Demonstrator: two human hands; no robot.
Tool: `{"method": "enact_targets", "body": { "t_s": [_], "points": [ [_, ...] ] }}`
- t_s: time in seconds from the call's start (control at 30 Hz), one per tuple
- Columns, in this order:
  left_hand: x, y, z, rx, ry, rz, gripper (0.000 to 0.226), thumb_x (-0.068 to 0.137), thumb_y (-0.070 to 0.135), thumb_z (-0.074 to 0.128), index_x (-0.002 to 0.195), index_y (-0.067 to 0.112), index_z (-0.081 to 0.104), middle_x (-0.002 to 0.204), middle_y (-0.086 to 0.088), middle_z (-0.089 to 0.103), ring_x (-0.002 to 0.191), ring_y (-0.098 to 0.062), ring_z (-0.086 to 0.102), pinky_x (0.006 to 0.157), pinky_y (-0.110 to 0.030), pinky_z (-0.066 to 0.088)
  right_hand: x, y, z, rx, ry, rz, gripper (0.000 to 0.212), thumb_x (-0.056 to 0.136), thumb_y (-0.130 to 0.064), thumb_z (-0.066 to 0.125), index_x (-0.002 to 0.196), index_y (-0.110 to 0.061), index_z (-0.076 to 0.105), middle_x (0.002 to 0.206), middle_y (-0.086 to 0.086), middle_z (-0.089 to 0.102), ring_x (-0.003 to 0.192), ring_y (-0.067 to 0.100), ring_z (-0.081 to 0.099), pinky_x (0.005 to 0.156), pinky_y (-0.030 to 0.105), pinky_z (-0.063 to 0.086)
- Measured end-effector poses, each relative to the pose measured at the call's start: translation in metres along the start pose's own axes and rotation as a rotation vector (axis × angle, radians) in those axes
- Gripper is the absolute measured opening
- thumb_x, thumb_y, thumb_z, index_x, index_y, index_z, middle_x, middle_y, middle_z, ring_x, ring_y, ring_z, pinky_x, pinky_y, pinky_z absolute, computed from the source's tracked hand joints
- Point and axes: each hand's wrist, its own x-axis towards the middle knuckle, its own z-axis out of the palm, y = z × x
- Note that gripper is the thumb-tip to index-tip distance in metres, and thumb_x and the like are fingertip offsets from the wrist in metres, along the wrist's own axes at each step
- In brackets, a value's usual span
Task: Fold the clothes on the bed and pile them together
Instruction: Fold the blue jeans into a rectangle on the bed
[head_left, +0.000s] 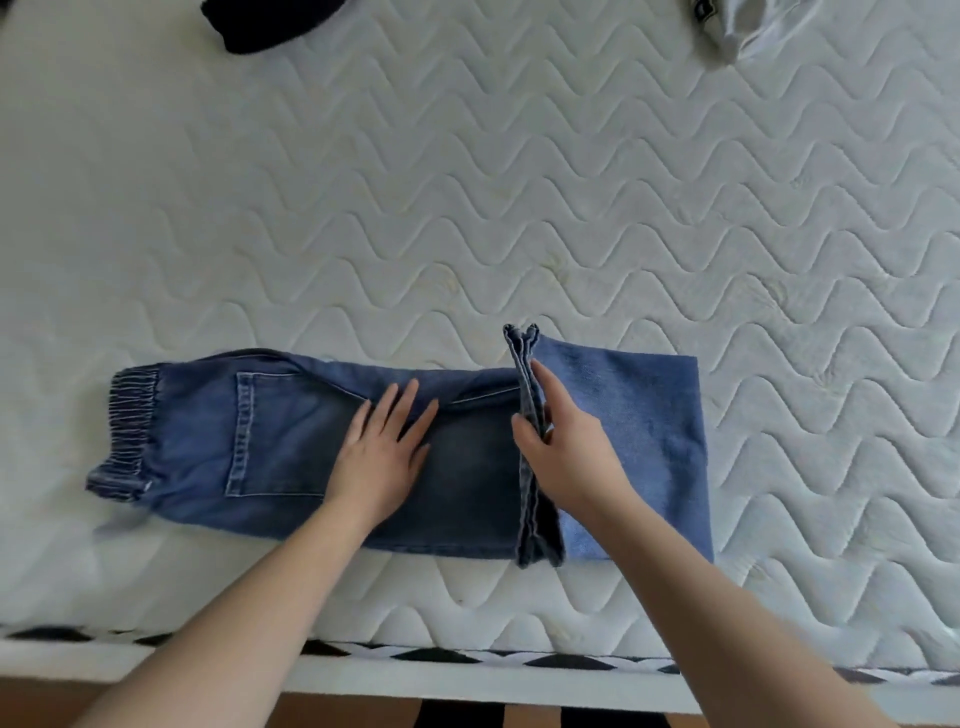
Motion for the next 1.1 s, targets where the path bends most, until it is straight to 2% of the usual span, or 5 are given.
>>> {"method": "enact_targets", "body": {
  "t_s": [0.27, 0.63, 0.77, 0.93, 1.1],
  "points": [
    [-0.004, -0.027, 0.007, -0.41, 0.192, 0.054, 0.044, 0.086, 0.003, 0.064, 0.13, 0.005, 0.061, 0.146, -0.019, 0.046, 0.135, -0.037, 0.044, 0.107, -0.047, 0.043, 0.013, -0.035, 0.088, -0.152, -0.04, -0.025, 0.065, 0.095, -0.033, 0.045, 0.151, -0.039, 0.013, 0.112, 0.002, 0.064, 0.096, 0.025, 0.061, 0.072, 0.033, 0.046],
    [0.0, -0.062, -0.003, -1.024, 0.112, -0.205, 0.035, 0.098, -0.001, 0.041, 0.114, 0.01, 0.07, 0.128, 0.01, 0.057, 0.118, -0.001, 0.05, 0.095, 0.004, 0.024, 0.022, -0.033, 0.154, -0.303, -0.094, 0.026, 0.065, 0.099, -0.039, 0.039, 0.154, -0.031, 0.006, 0.131, 0.006, 0.047, 0.108, 0.032, 0.055, 0.081, 0.042, 0.048],
    [0.006, -0.053, -0.009, -1.083, 0.109, -0.284, 0.027, 0.102, 0.019, 0.048, 0.118, 0.012, 0.067, 0.123, 0.004, 0.061, 0.111, -0.006, 0.056, 0.093, -0.008, 0.037, 0.024, -0.024, 0.155, -0.103, -0.148, 0.016, 0.059, 0.1, -0.023, 0.034, 0.155, -0.029, 0.013, 0.124, 0.003, 0.05, 0.108, 0.023, 0.053, 0.09, 0.037, 0.043],
    [0.018, -0.032, -0.017, -0.947, 0.066, -0.425, 0.037, 0.094, 0.042, 0.059, 0.115, 0.012, 0.063, 0.098, -0.002, 0.062, 0.089, -0.017, 0.059, 0.084, -0.034, 0.049, 0.015, -0.002, 0.134, 0.125, -0.097, 0.069, 0.052, 0.095, -0.01, 0.035, 0.14, -0.037, 0.043, 0.111, -0.024, 0.064, 0.059, -0.005, 0.053, 0.052, 0.012, 0.038],
    [0.024, -0.002, -0.025, -0.828, -0.012, -0.489, 0.04, 0.094, 0.04, 0.059, 0.11, 0.004, 0.052, 0.115, -0.014, 0.053, 0.105, -0.031, 0.056, 0.085, -0.042, 0.047, 0.006, 0.019, 0.105, -0.167, -0.001, -0.16, 0.045, 0.095, -0.004, 0.044, 0.138, -0.016, 0.051, 0.131, -0.001, 0.06, 0.115, 0.014, 0.053, 0.11, 0.034, 0.031]
  ]
}}
